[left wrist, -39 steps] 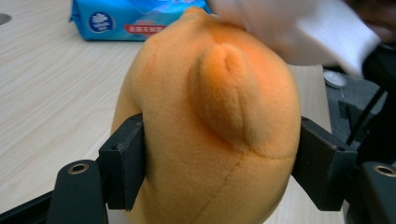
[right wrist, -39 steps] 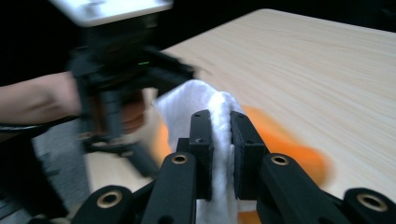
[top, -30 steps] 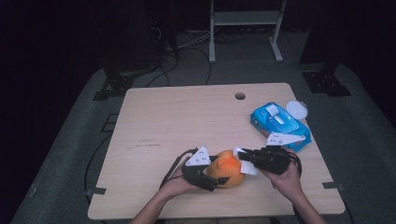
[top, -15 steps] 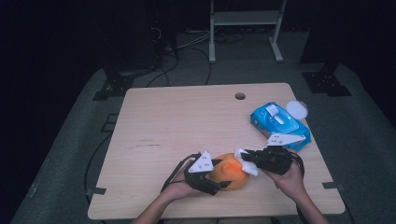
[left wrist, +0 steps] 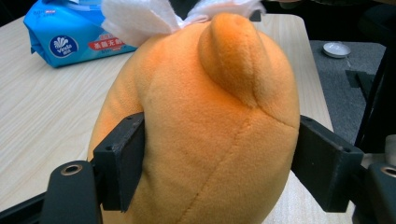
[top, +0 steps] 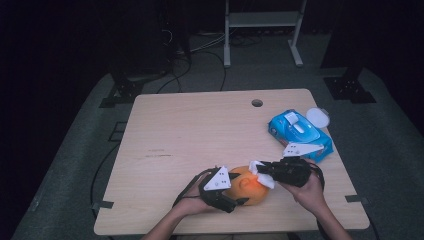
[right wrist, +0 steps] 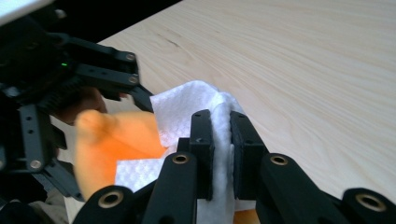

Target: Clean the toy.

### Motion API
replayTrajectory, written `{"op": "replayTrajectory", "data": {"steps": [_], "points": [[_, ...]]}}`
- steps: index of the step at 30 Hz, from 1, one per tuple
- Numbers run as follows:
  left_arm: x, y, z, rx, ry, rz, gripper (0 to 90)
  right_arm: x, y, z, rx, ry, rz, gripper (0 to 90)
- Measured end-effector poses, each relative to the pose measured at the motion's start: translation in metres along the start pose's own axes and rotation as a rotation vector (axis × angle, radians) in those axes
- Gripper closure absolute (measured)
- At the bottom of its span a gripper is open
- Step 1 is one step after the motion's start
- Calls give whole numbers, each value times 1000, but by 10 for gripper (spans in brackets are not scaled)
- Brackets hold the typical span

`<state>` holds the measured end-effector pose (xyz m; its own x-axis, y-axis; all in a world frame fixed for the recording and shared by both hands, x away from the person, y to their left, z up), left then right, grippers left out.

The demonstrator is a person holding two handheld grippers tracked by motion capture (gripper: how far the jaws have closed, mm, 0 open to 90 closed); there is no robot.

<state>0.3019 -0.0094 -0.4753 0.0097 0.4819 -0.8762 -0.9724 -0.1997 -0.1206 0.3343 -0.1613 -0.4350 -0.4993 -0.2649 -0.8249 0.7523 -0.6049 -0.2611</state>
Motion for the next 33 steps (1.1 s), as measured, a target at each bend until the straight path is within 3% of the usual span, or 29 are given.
{"op": "replayTrajectory", "data": {"steps": [6,11,13,14,15,17,19,21,23,27,29,33], "points": [[0,-2,2,-3,1,8,246,1,0,2,30,-16,38,804],[3,-12,7,-6,11,80,253,3,14,10,51,5,-10,804],[5,-16,9,-10,18,116,255,2,18,14,32,28,-46,804],[5,-16,9,-10,18,116,256,0,17,16,14,41,-66,804],[5,-20,10,-6,27,147,256,-2,13,16,-3,52,-68,804],[5,-21,9,-4,28,148,255,-5,4,14,-33,57,-59,804],[5,-21,9,-4,23,144,255,-6,-9,8,-46,38,-13,804],[6,-22,11,-6,21,148,256,-6,-14,3,-27,22,26,804],[7,-23,13,-4,26,160,257,-6,-8,4,-27,29,8,804],[9,-27,15,-2,35,181,257,5,20,10,40,18,-52,804],[10,-29,16,-3,42,195,257,7,24,12,44,19,-67,804],[11,-31,15,-2,54,217,256,-3,5,11,-21,43,-44,804]]}}
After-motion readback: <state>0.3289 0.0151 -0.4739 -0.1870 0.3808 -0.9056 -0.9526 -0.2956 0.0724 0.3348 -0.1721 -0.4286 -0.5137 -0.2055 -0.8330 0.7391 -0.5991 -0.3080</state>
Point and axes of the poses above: each handheld gripper's, and its own axes: z roughly backward along the jaws, x roughly out of its underside, y roughly to its right, the point moved 7 cm from there along -z, roughly forward along the jaws, and after that the axes turned 3 degrees about -z, right-handed, at the moved point
